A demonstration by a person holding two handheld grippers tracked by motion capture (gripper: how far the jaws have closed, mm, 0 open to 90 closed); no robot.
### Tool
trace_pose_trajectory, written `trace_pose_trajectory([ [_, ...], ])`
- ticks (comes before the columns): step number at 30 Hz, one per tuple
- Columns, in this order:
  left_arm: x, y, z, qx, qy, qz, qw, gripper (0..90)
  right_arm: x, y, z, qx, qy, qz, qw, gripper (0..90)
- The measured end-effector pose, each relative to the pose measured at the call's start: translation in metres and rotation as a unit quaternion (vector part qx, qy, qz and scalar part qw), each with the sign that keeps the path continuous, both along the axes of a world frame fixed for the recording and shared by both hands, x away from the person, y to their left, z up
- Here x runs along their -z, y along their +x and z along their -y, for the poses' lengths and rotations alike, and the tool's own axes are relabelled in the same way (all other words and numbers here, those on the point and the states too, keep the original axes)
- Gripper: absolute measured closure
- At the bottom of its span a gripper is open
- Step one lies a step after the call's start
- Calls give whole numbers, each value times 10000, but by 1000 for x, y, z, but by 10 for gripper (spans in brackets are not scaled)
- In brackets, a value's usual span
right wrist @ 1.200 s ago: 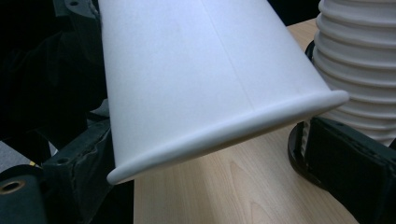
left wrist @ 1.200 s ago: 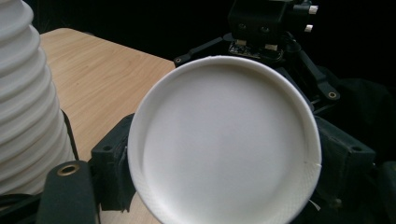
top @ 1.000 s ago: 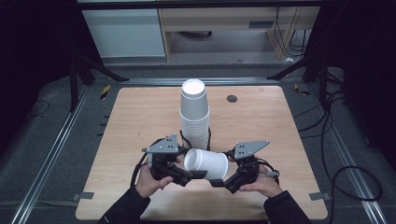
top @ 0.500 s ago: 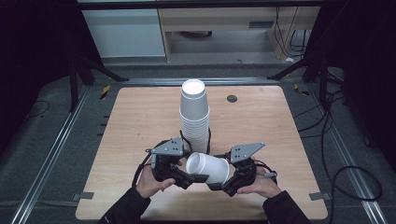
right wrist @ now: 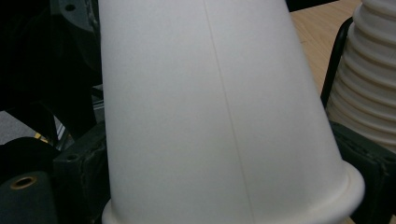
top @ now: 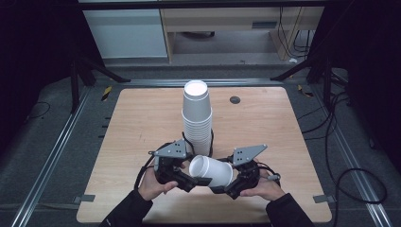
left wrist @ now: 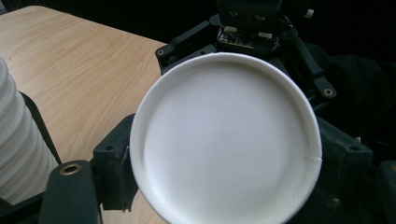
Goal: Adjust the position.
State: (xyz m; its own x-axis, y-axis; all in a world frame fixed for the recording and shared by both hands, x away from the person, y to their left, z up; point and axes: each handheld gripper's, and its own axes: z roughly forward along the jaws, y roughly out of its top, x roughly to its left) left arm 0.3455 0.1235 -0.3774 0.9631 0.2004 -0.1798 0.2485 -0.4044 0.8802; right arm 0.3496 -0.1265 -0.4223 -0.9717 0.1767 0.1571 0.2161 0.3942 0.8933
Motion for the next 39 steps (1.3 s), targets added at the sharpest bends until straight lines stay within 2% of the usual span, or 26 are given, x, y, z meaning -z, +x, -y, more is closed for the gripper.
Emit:
trace_pose_trajectory([
  [9, 1, 1, 1, 6, 1, -41, 10000, 213, 0, 0, 1, -23, -29, -21, 10000, 97],
  [17, -1, 0, 0, -29, 66, 18, 10000, 198, 0, 1, 3, -32, -56, -85, 9999, 98],
  [29, -9, 1, -11, -115, -111, 22, 9999, 173, -2, 2, 7, -4, -51, -72, 10000, 99],
  [36, -14, 2, -19, -192, -97, 78, 9997, 159, -4, 3, 13, 59, -36, -27, 10000, 99],
  [39, -14, 3, -23, -267, 14, 135, 9996, 152, -5, 4, 14, 104, -120, 7, 9999, 99],
])
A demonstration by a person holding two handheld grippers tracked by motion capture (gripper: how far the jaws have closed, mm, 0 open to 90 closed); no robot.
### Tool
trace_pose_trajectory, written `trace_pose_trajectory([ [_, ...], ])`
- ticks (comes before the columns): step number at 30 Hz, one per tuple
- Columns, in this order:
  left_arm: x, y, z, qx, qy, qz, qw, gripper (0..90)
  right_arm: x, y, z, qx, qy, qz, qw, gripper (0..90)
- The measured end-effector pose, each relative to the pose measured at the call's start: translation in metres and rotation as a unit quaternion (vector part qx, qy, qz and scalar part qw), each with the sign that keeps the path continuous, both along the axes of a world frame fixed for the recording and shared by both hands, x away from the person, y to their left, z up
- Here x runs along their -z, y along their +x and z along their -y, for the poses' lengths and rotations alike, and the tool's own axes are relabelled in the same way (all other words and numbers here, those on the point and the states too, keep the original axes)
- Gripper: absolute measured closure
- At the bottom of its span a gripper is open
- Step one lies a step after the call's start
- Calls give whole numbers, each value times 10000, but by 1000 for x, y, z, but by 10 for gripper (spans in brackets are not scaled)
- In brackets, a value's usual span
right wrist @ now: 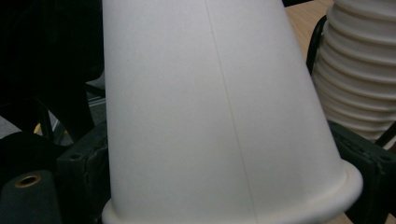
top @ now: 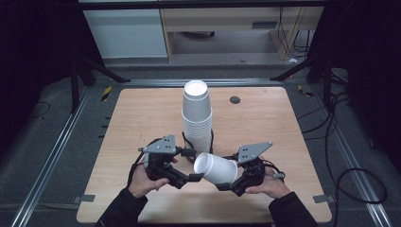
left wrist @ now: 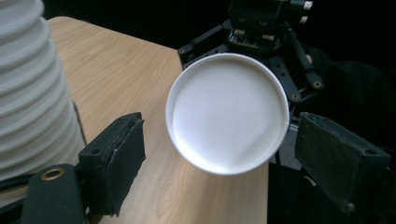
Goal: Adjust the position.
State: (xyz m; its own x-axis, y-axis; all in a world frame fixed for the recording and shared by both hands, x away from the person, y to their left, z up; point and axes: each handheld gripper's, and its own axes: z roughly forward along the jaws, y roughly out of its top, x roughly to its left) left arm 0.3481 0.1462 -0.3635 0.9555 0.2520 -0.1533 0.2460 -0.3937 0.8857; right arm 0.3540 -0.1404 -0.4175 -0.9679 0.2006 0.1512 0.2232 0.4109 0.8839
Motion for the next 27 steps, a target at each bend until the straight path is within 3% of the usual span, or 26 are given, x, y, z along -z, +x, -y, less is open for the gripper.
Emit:
trace_pose_trajectory([
  [10, 2, 1, -10, -160, 352, 44, 9992, 132, -12, 9, 13, 178, -144, 157, 9996, 98],
  [19, 16, 4, -26, -386, 503, -118, 9979, 128, -25, 19, 11, 127, -655, 333, 9972, 95],
  [27, 29, 10, -31, -386, 513, -202, 9977, 129, -29, 27, 3, 26, -965, 447, 9943, 91],
])
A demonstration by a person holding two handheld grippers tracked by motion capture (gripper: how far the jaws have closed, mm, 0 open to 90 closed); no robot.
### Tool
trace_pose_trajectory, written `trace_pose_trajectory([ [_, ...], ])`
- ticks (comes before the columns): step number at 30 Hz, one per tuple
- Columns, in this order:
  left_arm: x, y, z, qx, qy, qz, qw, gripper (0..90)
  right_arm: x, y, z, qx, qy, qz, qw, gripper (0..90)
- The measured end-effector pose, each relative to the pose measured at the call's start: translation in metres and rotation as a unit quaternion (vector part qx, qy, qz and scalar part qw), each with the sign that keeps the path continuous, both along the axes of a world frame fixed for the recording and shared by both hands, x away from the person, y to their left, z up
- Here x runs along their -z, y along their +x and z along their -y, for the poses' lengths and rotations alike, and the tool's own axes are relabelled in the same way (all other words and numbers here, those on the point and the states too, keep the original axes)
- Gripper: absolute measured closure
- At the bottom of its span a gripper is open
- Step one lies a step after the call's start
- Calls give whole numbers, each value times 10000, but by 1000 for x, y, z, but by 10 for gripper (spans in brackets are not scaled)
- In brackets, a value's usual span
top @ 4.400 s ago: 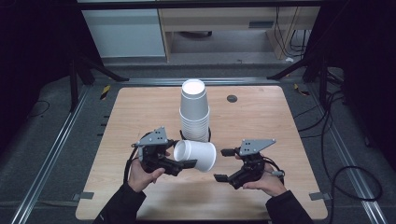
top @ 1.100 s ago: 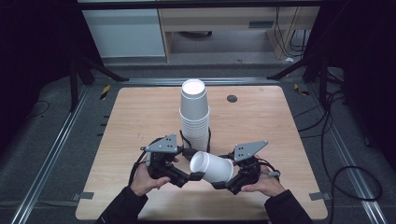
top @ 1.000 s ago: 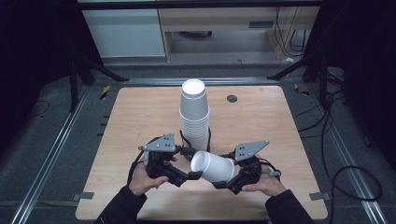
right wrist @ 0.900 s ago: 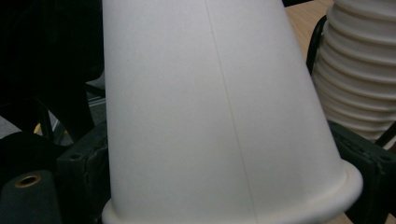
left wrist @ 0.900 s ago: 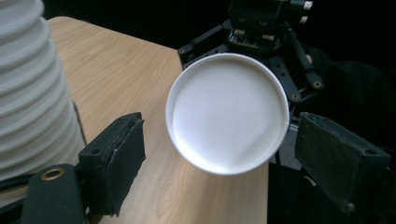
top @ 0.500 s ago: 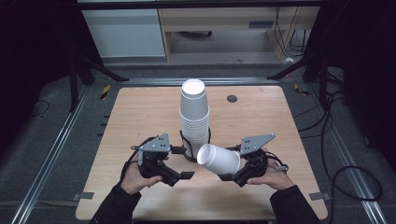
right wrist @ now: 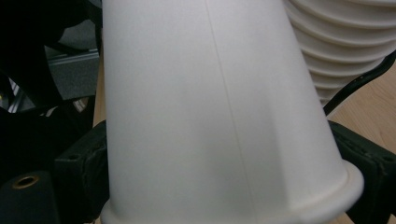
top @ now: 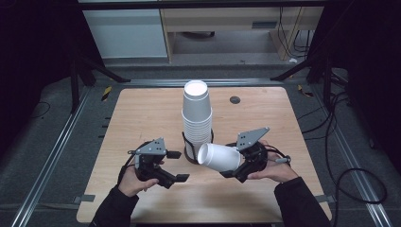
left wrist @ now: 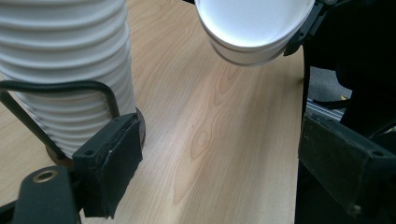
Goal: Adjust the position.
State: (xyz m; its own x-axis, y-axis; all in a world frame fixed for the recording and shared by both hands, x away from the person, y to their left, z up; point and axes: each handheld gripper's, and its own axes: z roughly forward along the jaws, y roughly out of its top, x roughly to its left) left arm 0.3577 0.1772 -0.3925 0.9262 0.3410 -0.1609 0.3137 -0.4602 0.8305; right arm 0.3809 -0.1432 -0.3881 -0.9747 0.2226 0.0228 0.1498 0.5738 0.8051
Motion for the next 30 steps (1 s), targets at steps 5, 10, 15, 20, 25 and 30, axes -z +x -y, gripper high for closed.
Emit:
trace_pose_trajectory([
  [5, 5, 1, 5, 107, 37, -11, 9999, 129, 3, 2, -5, -53, -264, 47, 9996, 91],
  [10, 8, 2, 11, 123, 105, -9, 9999, 128, 5, 3, -11, -108, -510, 109, 9986, 91],
  [15, 9, 2, 15, 174, 118, -20, 9998, 127, 7, 3, -15, -164, -636, 96, 9978, 91],
  [20, 8, 2, 19, 244, 132, -11, 9996, 126, 8, 2, -18, -189, -779, 138, 9967, 90],
  [25, 7, 2, 24, 287, 177, 12, 9994, 123, 9, 0, -22, -242, -892, 144, 9956, 90],
  [30, 7, 3, 30, 323, 270, 8, 9991, 122, 13, -3, -27, -305, -1075, 151, 9936, 90],
])
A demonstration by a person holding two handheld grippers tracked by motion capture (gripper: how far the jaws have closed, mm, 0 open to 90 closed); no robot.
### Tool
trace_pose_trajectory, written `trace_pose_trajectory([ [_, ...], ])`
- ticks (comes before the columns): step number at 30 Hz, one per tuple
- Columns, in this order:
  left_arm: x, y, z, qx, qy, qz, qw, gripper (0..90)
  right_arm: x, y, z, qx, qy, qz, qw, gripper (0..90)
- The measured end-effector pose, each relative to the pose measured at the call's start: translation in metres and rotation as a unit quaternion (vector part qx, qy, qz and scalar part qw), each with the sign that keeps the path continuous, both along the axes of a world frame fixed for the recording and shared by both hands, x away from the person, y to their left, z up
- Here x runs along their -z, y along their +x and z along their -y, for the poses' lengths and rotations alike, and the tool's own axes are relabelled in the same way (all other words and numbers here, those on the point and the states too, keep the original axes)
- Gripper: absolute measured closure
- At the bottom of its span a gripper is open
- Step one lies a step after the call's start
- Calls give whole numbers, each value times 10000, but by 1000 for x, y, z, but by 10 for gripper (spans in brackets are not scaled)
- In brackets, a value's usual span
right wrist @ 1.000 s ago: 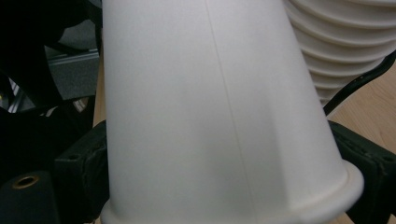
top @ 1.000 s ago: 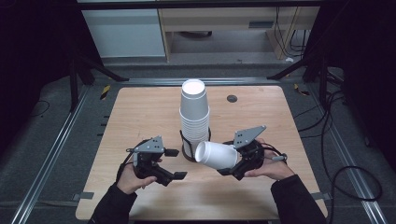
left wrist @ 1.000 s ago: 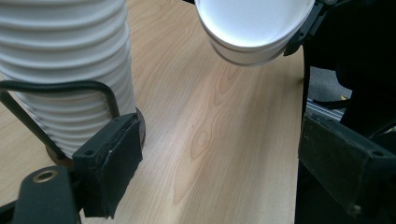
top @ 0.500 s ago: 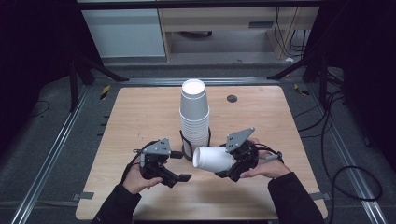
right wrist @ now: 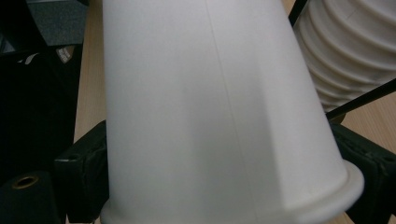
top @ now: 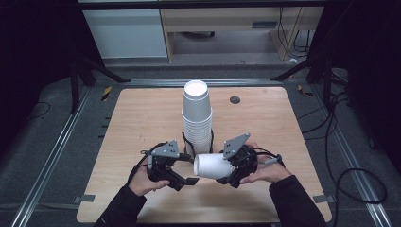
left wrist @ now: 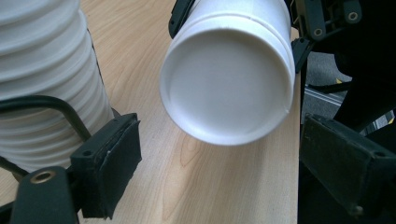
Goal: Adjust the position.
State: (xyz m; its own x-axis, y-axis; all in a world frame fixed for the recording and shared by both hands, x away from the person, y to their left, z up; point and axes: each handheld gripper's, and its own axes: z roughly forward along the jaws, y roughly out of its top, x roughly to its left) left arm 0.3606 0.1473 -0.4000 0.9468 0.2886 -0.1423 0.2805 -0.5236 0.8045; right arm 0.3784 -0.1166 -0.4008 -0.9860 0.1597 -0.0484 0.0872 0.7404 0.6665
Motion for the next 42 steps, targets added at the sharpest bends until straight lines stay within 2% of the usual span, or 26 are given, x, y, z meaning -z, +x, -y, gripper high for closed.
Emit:
trace_pose_trajectory([
  [10, -1, 0, 15, 130, 215, 49, 9997, 120, 3, -3, -9, -115, -209, 30, 9997, 90],
  [22, 2, 1, 22, 232, 328, 13, 9992, 126, 5, -6, -21, -221, -340, -6, 9992, 90],
  [31, 3, 2, 23, 243, 340, -26, 9991, 152, 5, -6, -24, -245, -350, -15, 9991, 90],
  [35, 2, 1, 23, 267, 332, -43, 9991, 194, 6, -6, -26, -238, -376, -28, 9990, 91],
  [42, 1, 1, 23, 259, 339, -42, 9991, 201, 5, -5, -27, -238, -398, -41, 9989, 90],
])
